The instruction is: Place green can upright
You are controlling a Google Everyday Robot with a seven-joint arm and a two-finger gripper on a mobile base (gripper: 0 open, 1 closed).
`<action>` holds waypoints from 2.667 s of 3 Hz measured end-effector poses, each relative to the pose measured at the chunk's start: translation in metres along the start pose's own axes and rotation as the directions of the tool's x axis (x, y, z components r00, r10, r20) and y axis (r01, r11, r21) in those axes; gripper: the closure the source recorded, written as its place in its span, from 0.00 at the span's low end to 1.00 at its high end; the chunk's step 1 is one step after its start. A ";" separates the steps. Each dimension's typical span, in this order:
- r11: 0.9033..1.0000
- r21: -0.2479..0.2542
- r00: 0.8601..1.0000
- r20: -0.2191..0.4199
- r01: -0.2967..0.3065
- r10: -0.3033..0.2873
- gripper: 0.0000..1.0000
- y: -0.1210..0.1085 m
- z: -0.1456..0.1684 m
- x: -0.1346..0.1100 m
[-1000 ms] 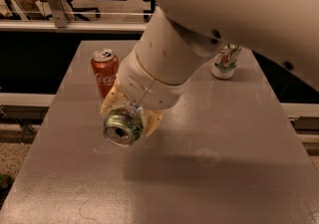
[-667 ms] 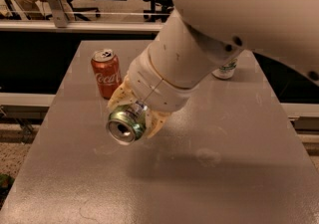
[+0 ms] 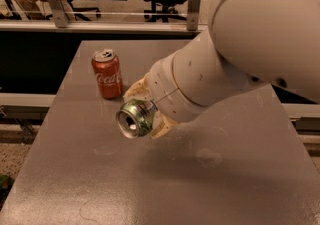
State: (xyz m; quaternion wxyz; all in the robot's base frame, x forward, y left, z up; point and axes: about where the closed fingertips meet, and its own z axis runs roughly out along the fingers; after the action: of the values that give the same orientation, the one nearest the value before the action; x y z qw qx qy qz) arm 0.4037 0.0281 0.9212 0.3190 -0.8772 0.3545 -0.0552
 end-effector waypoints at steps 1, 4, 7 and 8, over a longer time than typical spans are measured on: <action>1.000 -0.001 1.000 0.000 0.001 -0.001 1.00 0.000 0.000 0.000; 0.970 -0.001 0.903 0.366 -0.243 0.227 1.00 -0.003 -0.018 0.046; 0.933 -0.122 0.681 0.653 -0.340 0.333 1.00 -0.001 -0.048 0.043; 0.927 -0.155 0.633 0.691 -0.341 0.349 1.00 0.005 -0.047 0.034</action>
Offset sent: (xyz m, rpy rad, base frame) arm 0.0241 -0.0224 -0.0044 0.2310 0.1999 0.0260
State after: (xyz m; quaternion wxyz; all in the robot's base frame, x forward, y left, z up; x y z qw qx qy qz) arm 0.4108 -0.0215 0.9511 0.4303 -0.7478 0.3659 0.3490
